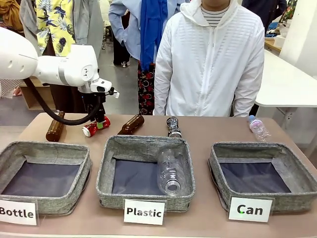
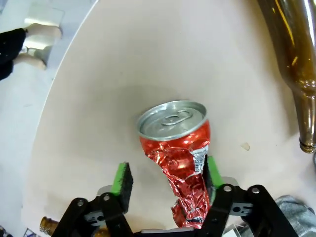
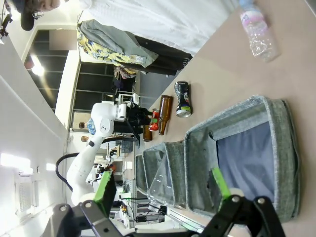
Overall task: Sort the can waste into the basket.
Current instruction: Pick up the can waste from the table and place it in the right Fabric basket.
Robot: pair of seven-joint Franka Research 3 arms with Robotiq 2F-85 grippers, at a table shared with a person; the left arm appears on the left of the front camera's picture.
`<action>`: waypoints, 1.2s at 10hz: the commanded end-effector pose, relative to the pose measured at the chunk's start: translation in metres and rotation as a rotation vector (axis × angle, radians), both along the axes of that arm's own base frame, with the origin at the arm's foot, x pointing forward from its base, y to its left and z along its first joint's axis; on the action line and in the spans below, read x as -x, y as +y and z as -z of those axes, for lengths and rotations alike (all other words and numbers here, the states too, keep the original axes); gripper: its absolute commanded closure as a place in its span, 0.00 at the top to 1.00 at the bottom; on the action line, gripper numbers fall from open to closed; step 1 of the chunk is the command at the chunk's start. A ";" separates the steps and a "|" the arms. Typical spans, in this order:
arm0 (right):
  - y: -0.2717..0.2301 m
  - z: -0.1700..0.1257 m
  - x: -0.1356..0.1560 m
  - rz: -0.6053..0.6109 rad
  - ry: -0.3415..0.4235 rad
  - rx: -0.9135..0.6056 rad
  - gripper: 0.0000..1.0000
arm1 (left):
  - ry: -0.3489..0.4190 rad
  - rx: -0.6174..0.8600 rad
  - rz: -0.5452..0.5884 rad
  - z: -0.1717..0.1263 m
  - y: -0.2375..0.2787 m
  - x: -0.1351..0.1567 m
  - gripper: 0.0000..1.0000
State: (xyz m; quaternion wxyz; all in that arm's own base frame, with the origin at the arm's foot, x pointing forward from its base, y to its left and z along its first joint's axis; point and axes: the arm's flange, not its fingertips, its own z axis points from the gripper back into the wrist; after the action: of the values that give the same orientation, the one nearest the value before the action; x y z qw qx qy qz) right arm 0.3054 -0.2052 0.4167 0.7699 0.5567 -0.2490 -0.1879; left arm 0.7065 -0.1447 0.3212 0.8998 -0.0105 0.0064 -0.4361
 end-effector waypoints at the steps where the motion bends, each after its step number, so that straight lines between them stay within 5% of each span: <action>1: 0.000 0.001 -0.003 0.006 -0.039 -0.005 1.00 | 0.004 -0.042 -0.022 -0.001 -0.002 -0.008 0.00; 2: 0.000 0.001 -0.003 0.006 -0.039 -0.005 1.00 | 0.009 -0.041 -0.022 -0.001 -0.004 -0.008 0.00; 3: 0.000 0.001 -0.003 0.006 -0.039 -0.005 1.00 | 0.006 -0.045 -0.024 -0.002 -0.004 -0.008 0.15; 5: 0.000 0.001 -0.003 0.006 -0.039 -0.005 1.00 | -0.016 -0.009 0.003 -0.022 0.004 0.004 0.00; 7: 0.000 0.001 -0.003 0.006 -0.039 -0.005 1.00 | -0.056 0.082 0.059 -0.073 0.025 0.037 0.00; 12: 0.000 0.001 -0.003 0.006 -0.039 -0.005 1.00 | -0.138 0.175 0.468 -0.214 0.123 0.197 0.00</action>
State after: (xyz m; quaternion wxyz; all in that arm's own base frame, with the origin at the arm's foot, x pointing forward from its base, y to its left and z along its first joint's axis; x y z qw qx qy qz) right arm 0.3053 -0.2053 0.4167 0.7700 0.5566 -0.2490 -0.1880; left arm 0.5520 -0.0477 0.5343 0.8020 -0.0460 -0.0932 -0.5882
